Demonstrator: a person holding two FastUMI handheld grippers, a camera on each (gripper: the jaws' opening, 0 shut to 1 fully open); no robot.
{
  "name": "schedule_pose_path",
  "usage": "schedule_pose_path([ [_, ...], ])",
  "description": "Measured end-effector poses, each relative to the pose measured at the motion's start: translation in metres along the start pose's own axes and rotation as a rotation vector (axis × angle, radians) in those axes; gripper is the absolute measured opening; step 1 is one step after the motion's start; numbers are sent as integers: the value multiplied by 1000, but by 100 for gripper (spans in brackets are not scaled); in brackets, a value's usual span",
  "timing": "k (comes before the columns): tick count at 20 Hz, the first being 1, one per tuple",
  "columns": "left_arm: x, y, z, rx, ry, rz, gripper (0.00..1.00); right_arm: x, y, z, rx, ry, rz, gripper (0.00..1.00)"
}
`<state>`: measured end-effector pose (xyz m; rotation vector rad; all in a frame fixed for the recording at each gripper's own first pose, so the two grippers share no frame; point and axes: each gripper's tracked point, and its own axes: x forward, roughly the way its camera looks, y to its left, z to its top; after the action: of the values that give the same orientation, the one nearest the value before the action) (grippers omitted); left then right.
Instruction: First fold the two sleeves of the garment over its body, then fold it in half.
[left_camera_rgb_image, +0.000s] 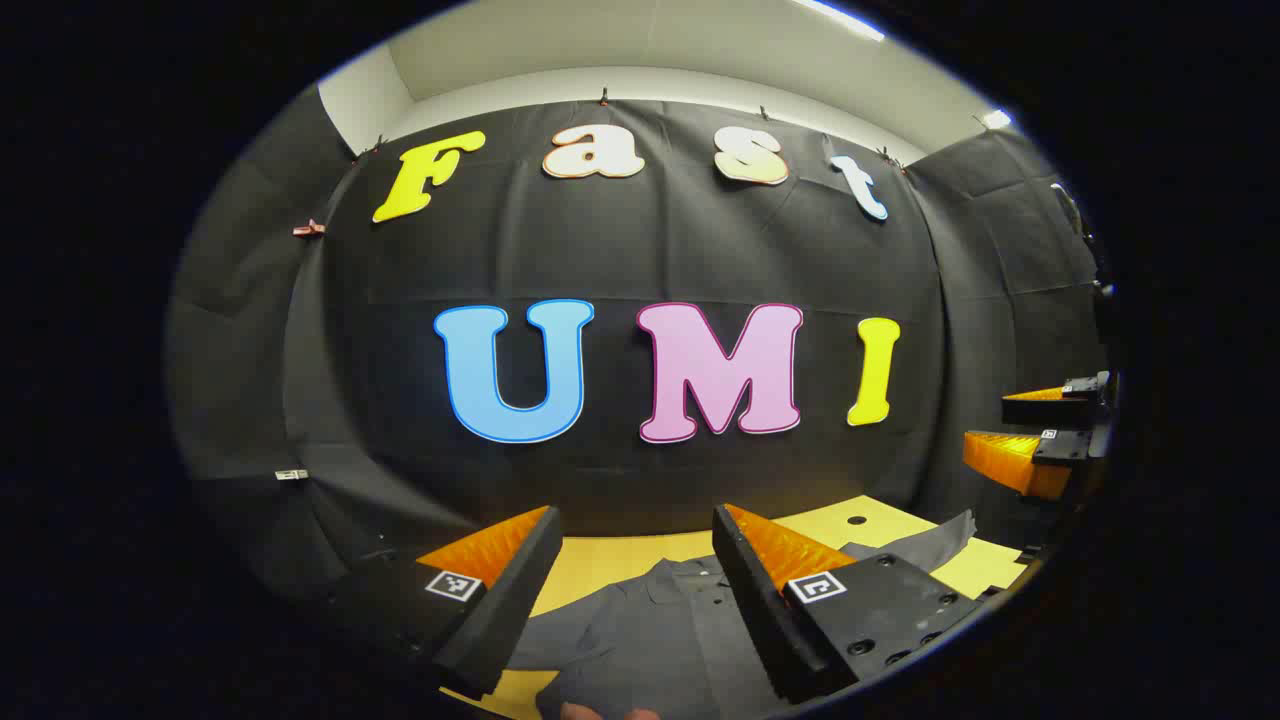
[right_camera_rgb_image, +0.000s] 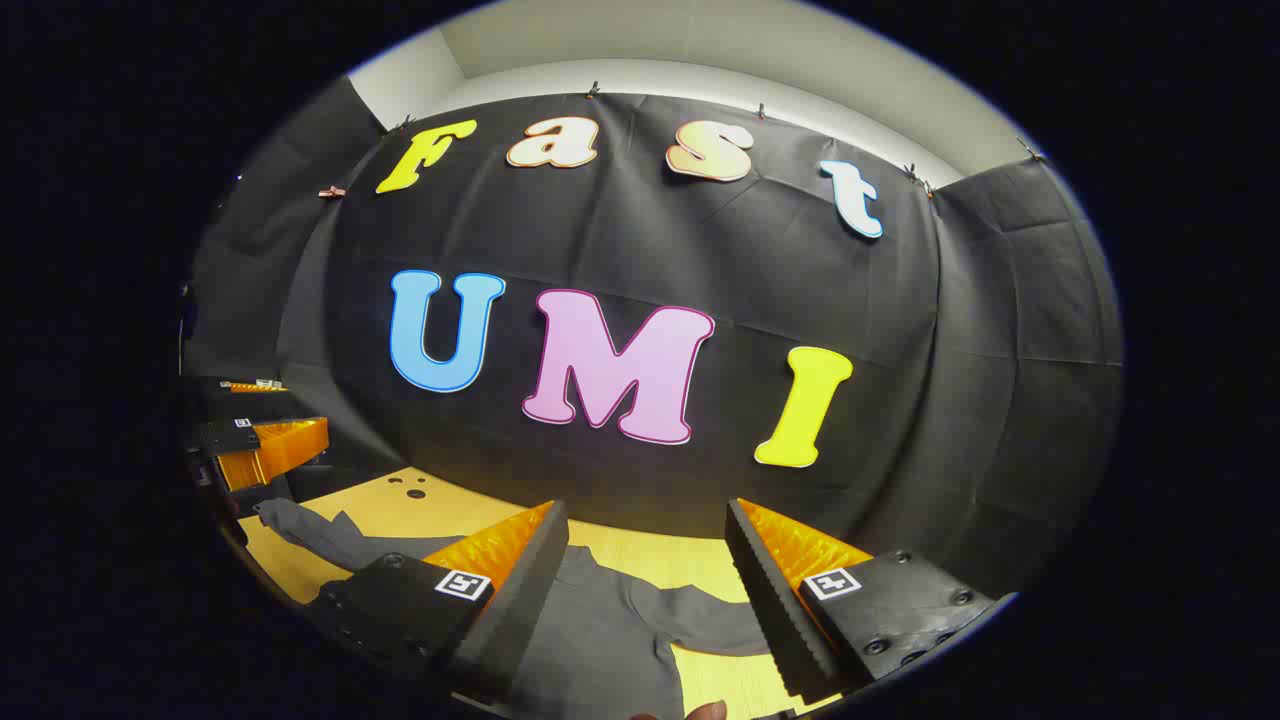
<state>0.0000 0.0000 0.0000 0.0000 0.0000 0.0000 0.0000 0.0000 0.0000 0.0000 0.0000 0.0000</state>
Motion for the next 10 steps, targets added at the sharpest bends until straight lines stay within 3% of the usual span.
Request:
schedule_pose_path([
  [10,-5,-17,-9,-1,5,-22,95,0,-16,-4,7,3,-5,97],
])
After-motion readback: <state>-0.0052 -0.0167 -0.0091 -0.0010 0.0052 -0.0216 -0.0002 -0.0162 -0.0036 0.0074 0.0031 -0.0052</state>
